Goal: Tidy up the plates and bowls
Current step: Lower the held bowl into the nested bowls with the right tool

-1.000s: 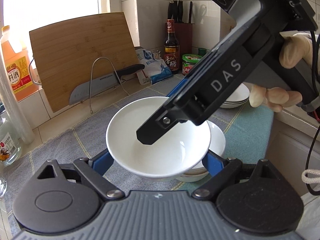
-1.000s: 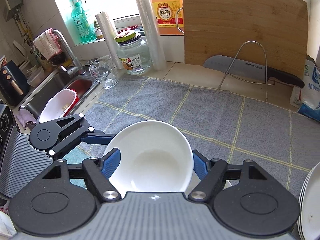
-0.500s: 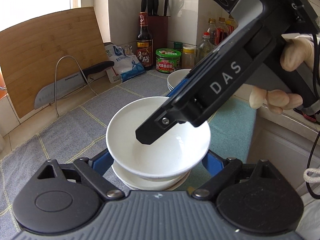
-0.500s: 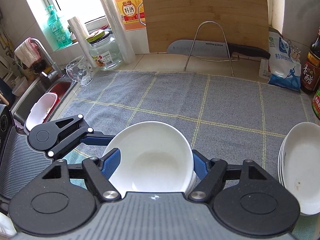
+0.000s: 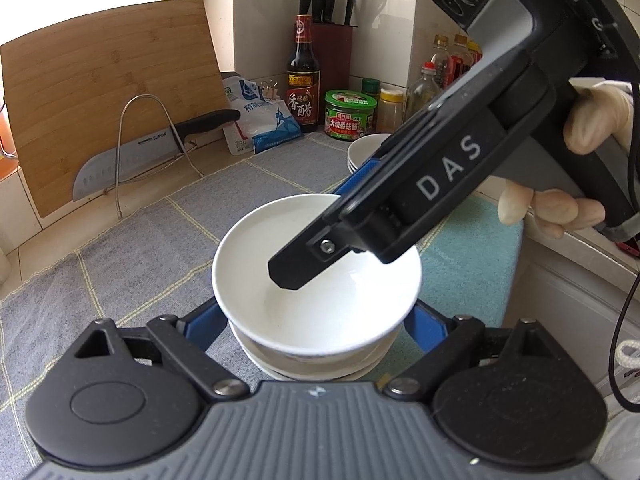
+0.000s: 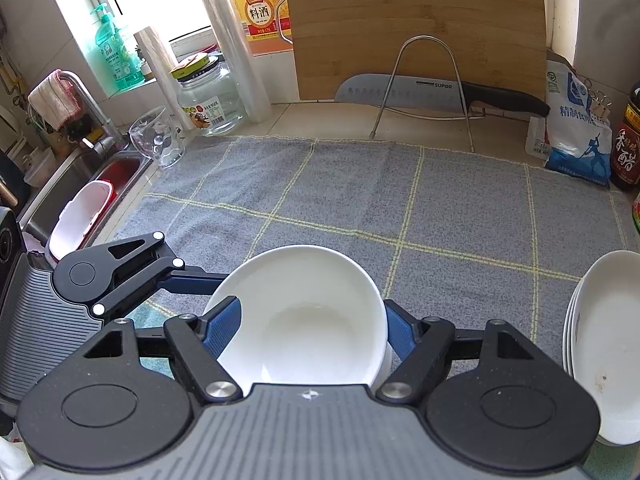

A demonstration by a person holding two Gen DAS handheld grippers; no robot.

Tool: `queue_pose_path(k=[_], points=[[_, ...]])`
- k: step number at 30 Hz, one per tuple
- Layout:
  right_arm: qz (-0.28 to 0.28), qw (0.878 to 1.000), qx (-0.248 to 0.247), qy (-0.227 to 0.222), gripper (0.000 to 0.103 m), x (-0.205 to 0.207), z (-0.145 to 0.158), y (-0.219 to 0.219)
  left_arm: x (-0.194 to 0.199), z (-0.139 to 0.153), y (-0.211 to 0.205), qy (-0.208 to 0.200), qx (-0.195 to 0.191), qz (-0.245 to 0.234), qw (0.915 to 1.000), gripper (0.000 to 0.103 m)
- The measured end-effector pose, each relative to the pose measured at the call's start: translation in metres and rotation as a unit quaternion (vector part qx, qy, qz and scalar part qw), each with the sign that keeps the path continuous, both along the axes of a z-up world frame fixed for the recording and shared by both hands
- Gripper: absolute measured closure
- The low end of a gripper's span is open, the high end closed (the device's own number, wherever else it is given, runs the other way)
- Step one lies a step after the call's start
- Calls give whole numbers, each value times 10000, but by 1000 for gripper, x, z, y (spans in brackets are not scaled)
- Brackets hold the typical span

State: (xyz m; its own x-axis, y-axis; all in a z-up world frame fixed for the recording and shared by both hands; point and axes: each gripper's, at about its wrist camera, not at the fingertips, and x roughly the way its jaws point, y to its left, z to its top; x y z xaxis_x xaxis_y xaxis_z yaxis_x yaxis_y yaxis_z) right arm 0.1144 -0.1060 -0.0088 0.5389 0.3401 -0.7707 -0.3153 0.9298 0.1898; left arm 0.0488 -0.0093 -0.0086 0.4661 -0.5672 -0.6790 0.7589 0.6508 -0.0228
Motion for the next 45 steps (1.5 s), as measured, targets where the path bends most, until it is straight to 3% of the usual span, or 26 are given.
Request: queue_pose_path(k=[33,40,45], points=[[106,9994,-332,-59,22,1,-14,6,6,-8,-5,156,104,26,9998,8],[61,9991,-313,-264,1,-4,-12,5,3,-8,-5,115,110,56,9999,7],[0,9983,-353,-467,0,-9,-8,2,2,-7,-2,143,91,91,9998,7]])
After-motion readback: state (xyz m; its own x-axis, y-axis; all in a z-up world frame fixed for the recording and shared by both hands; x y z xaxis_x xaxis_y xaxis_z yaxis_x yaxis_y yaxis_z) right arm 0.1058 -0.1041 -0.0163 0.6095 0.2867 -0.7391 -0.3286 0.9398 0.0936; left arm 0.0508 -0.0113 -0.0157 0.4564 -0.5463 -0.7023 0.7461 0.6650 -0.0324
